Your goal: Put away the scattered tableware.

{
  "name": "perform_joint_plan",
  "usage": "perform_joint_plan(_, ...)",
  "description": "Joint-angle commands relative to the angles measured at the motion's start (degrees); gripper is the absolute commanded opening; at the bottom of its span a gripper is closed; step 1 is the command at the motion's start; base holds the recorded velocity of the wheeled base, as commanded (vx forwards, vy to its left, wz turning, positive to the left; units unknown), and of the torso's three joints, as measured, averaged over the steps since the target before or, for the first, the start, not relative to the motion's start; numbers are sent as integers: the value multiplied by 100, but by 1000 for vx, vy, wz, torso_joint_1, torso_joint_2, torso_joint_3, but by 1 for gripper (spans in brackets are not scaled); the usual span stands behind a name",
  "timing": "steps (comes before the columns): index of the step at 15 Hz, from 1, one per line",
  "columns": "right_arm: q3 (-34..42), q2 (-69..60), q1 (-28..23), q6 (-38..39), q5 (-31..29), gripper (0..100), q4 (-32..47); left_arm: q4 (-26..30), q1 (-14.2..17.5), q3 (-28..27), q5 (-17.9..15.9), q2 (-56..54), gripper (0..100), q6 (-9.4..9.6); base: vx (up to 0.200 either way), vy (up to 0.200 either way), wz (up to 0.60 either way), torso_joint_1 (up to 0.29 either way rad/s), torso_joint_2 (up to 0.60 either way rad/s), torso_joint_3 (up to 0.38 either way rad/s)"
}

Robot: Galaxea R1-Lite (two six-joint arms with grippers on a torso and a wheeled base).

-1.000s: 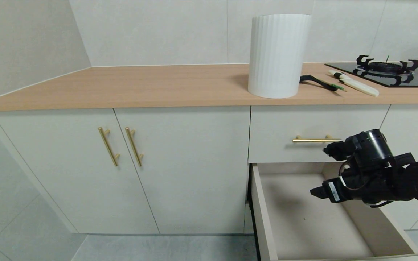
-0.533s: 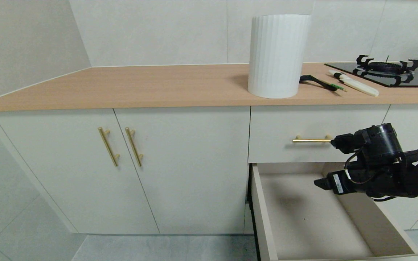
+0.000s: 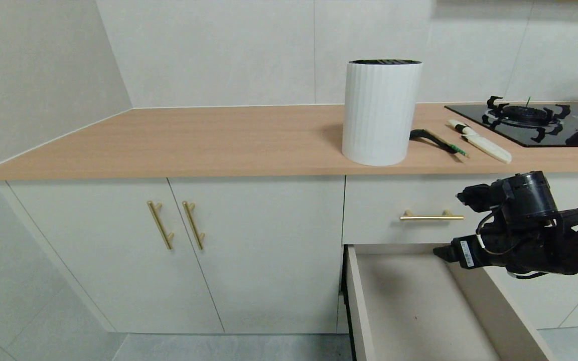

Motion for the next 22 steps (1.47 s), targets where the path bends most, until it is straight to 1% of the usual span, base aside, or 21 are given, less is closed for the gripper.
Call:
perform_joint_plan(1,0,-2,2,-1,1,100,-2,-4,1,2,2,9,100,-1,0,0,0,178,-456,-286)
perform_joint_plan(5,43,-2,2,-1,-8,100,-160,5,1,2,2,9,100,-1,0,0,0,183,-466,-283)
perform_joint_plan(13,52,33,10,-10,10,100,-160,-4,1,2,2,9,100,-1,0,0,0,212,-493,-281)
perform_joint_plan(18,17,60,54,-18,1,100,-169,5,1,2,2,9,100,-1,0,0,0,48,-114,-63)
perform_joint_plan(22,-211,148,54,61,1,100,-450,-4,1,2,2,9,100,-1,0,0,0,0,0,0)
